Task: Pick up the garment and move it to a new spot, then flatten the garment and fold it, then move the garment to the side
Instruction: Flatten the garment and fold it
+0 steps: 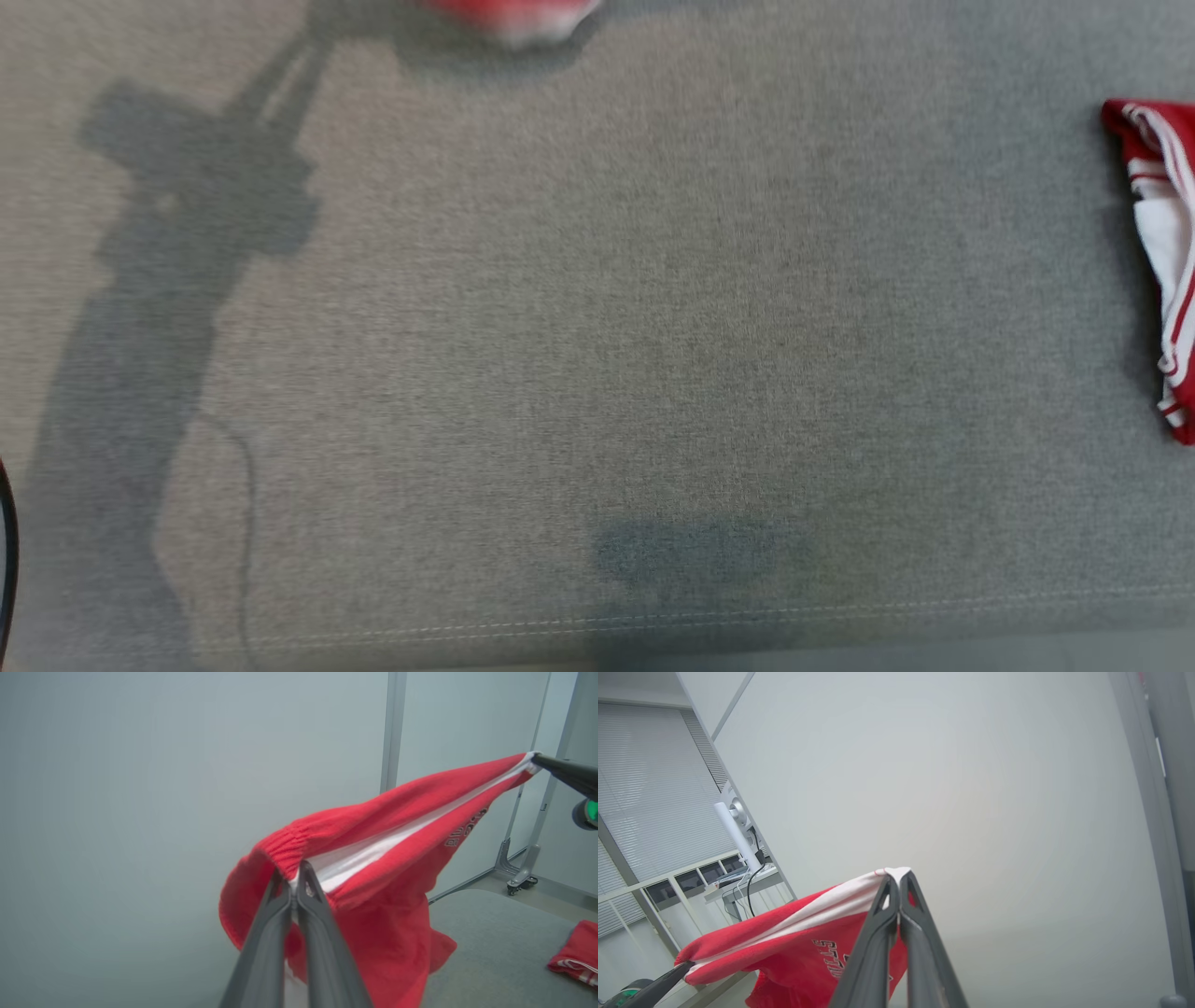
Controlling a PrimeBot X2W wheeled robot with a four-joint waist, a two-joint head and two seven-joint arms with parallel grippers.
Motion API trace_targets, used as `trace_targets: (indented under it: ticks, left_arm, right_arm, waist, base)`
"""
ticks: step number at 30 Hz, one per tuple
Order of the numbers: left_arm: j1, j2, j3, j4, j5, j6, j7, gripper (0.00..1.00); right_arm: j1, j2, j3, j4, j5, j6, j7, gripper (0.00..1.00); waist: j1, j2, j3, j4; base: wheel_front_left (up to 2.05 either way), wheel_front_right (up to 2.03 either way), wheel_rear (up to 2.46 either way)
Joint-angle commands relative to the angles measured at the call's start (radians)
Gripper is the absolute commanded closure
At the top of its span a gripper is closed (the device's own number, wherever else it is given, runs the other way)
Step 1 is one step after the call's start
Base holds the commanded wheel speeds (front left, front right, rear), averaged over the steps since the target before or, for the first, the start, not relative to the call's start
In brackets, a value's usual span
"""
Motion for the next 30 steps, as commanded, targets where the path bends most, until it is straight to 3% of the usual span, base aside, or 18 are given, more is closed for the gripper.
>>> trace_targets:
  ticks: [1, 4, 7, 12, 17, 25, 30]
  left_arm:
    - [0.004, 0.056, 0.015, 0.010, 0.033, 0.002, -0.018, 1.00]
    - [-0.061, 0.041, -0.003, 0.062, 0.042, 0.002, -0.126, 1.00]
    - [-0.051, 0.045, -0.050, 0.111, 0.009, 0.002, -0.163, 1.00]
    - [0.057, 0.051, -0.099, 0.173, -0.092, 0.002, -0.231, 1.00]
    - [0.224, 0.000, -0.141, 0.201, -0.145, 0.002, -0.262, 1.00]
    - [0.519, -0.134, 0.070, 0.167, -0.008, 0.002, -0.264, 1.00]
    - [0.653, -0.177, 0.102, 0.183, 0.059, 0.002, -0.265, 1.00]
  right_arm:
    - [0.002, -0.015, -0.012, 0.018, -0.024, 0.000, -0.032, 1.00]
    - [-0.072, 0.020, -0.031, 0.048, -0.051, 0.000, -0.062, 1.00]
    - [-0.055, 0.037, 0.013, 0.009, -0.032, 0.000, 0.000, 1.00]
    - [0.086, 0.020, 0.084, -0.083, 0.023, 0.000, 0.049, 1.00]
    - [0.282, -0.038, 0.129, -0.199, 0.084, 0.000, 0.014, 1.00]
    - [0.555, -0.123, 0.146, -0.325, 0.154, 0.000, -0.069, 1.00]
    - [0.655, -0.124, 0.175, -0.331, 0.165, 0.000, -0.078, 1.00]
  waist:
    - [0.0000, -0.0001, 0.115, -0.056]
    - [0.0000, -0.0001, 0.112, -0.074]
    - [0.0000, -0.0001, 0.132, -0.098]
    - [0.0000, -0.0001, 0.198, -0.118]
    - [0.0000, -0.0001, 0.229, -0.099]
    - [0.0000, -0.0001, 0.091, -0.059]
    - [0.0000, -0.0001, -0.030, -0.055]
  base:
    - [0.00, 0.00, 0.00]
    - [0.00, 0.00, 0.00]
    - [0.00, 0.00, 0.00]
    - [0.00, 0.00, 0.00]
    - [0.00, 0.00, 0.00]
    - [0.00, 0.00, 0.00]
    - [0.00, 0.00, 0.00]
